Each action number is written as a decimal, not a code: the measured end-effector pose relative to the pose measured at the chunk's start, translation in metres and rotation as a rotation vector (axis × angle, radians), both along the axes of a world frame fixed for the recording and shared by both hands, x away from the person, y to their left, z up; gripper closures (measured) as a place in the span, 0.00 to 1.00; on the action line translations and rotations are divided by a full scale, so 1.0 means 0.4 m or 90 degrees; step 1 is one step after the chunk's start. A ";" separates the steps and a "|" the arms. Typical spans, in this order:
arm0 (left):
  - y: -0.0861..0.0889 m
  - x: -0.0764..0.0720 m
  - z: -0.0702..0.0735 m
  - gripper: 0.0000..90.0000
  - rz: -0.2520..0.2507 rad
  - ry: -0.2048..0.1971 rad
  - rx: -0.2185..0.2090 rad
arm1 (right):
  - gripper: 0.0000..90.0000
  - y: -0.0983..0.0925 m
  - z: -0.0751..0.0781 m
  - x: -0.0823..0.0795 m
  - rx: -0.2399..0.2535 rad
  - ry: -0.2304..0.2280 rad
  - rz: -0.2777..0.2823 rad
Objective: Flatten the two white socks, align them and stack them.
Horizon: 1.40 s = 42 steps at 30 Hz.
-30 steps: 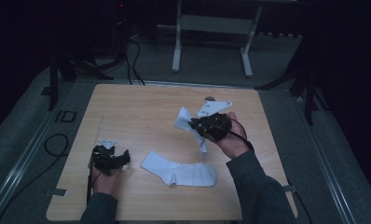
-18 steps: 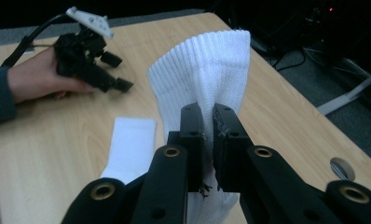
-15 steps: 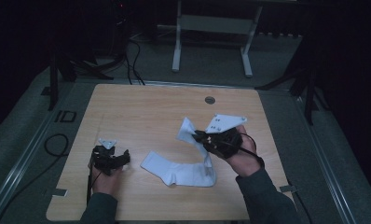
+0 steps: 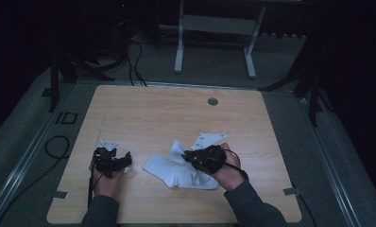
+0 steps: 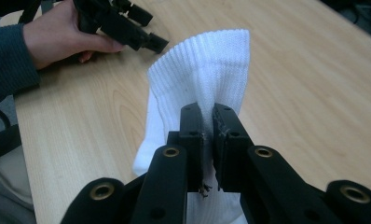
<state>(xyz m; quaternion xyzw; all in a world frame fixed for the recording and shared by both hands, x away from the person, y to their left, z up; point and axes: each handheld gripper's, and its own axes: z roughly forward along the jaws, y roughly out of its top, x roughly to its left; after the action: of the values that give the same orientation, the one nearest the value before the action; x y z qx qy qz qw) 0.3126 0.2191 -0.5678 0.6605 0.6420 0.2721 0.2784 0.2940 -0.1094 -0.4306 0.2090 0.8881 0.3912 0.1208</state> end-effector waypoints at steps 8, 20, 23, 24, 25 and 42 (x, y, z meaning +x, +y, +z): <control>0.000 -0.002 0.000 0.23 -0.006 0.001 0.000 | 0.92 0.050 -0.082 0.019 -0.002 0.046 -0.018; -0.001 -0.004 0.000 0.23 -0.010 0.001 -0.001 | 0.92 0.148 -0.165 0.042 -0.036 0.069 -0.048; -0.001 -0.004 0.000 0.23 -0.010 0.000 -0.001 | 0.92 0.173 -0.166 0.047 -0.034 0.070 -0.047; -0.001 -0.004 0.000 0.23 -0.010 0.000 -0.001 | 0.92 0.180 -0.167 0.051 -0.032 0.069 -0.046; -0.001 -0.004 0.000 0.23 -0.010 0.001 -0.001 | 0.92 0.187 -0.169 0.054 -0.030 0.073 -0.047; -0.011 -0.021 0.008 0.42 -0.044 0.000 0.000 | 0.62 0.207 -0.196 0.080 -0.032 0.089 -0.086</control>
<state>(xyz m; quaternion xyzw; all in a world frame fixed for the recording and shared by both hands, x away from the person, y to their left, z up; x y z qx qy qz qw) 0.3043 0.2146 -0.5645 0.6825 0.6186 0.2622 0.2876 0.3262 -0.0267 -0.5091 0.2921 0.8879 0.3439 0.0899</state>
